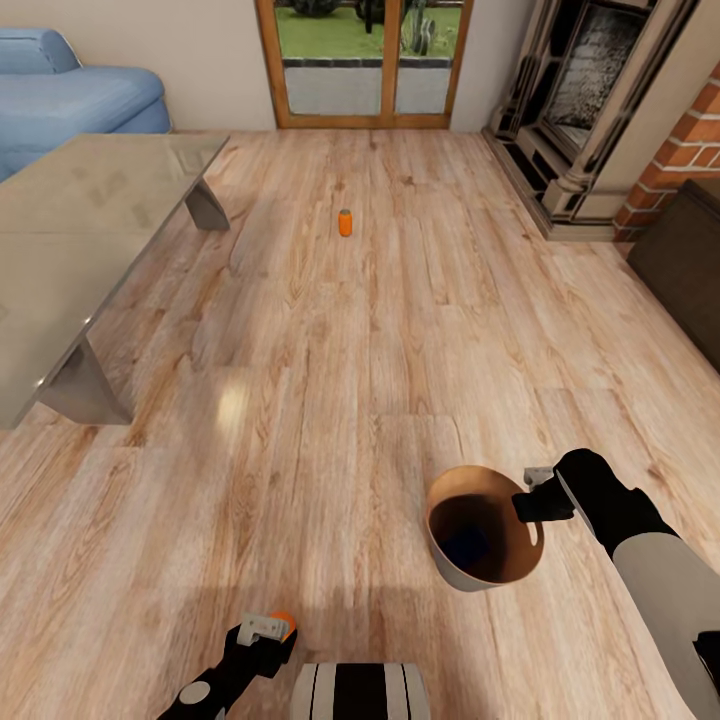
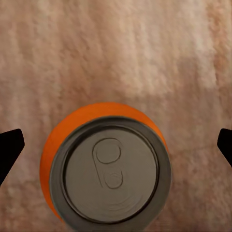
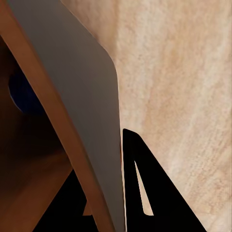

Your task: Put the three can of soda from the living room inside the tash can in the kitchen.

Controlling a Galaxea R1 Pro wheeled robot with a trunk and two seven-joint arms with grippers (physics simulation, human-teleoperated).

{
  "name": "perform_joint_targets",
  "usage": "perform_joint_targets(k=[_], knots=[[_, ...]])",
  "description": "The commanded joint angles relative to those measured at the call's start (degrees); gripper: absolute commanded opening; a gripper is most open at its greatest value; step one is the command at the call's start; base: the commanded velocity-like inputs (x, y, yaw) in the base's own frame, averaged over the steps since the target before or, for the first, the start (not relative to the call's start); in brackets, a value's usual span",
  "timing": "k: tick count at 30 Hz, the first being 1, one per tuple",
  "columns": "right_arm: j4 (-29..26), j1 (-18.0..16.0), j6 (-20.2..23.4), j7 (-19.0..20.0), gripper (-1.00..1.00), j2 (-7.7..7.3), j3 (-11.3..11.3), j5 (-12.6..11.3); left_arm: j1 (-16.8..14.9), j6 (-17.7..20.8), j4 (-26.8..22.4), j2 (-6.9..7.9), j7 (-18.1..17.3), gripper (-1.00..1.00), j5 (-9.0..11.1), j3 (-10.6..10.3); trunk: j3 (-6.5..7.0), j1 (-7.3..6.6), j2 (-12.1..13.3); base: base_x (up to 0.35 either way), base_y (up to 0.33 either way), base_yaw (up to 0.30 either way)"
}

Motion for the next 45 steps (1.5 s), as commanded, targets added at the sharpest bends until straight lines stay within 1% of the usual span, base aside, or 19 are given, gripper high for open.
perform_joint_targets(k=[1, 10, 14, 21, 28, 32, 33, 45], knots=[[0.01, 0.01, 0.32, 0.38, -1.00, 0.01, -0.04, -1.19, 0.00, -0.01, 0.00, 0.00, 0.01, 1.00, 0.00, -0.01, -0.03, -0.01, 0.00, 0.000, 0.000, 0.000], [0.01, 0.02, 0.32, 0.38, -1.00, 0.01, -0.04, -1.19, 0.03, -0.02, -0.01, 0.00, -0.03, 1.00, 0.00, 0.00, -0.08, -0.01, 0.00, 0.000, 0.000, 0.000], [0.01, 0.03, 0.32, 0.38, -1.00, 0.01, -0.04, -1.19, 0.02, -0.02, -0.01, 0.00, -0.06, 1.00, 0.00, 0.04, -0.80, 0.87, -1.61, 0.000, 0.000, 0.000], [0.01, 0.05, 0.32, 0.38, -1.00, 0.01, -0.03, -1.16, 0.02, -0.02, -0.03, 0.00, -0.06, 1.00, 0.00, 0.04, -0.80, 0.87, -1.61, 0.000, 0.000, 0.000], [0.01, 0.05, 0.32, 0.38, -1.00, 0.01, 0.01, -1.14, 0.03, 0.06, -0.01, 0.00, -0.06, 1.00, -0.04, -0.02, -2.06, 2.41, -4.41, 0.000, 0.000, 0.000], [0.04, 0.05, 0.32, 0.38, -1.00, 0.01, 0.02, -1.15, 0.04, 0.06, -0.01, 0.00, -0.04, 1.00, -0.08, -0.04, -2.06, 2.41, -4.41, 0.000, 0.000, 0.000], [0.03, 0.05, 0.32, 0.38, -1.00, 0.01, 0.01, -1.13, 0.06, 0.06, -0.01, 0.00, -0.01, -1.00, -0.08, -0.04, -2.06, 2.41, -4.41, 0.000, 0.000, 0.000], [0.09, 0.05, 0.32, 0.38, -1.00, 0.01, 0.04, -1.10, 0.09, 0.09, -0.01, 0.00, -0.01, -1.00, 0.00, 0.05, -2.06, 2.41, -4.41, 0.000, 0.000, 0.000]])
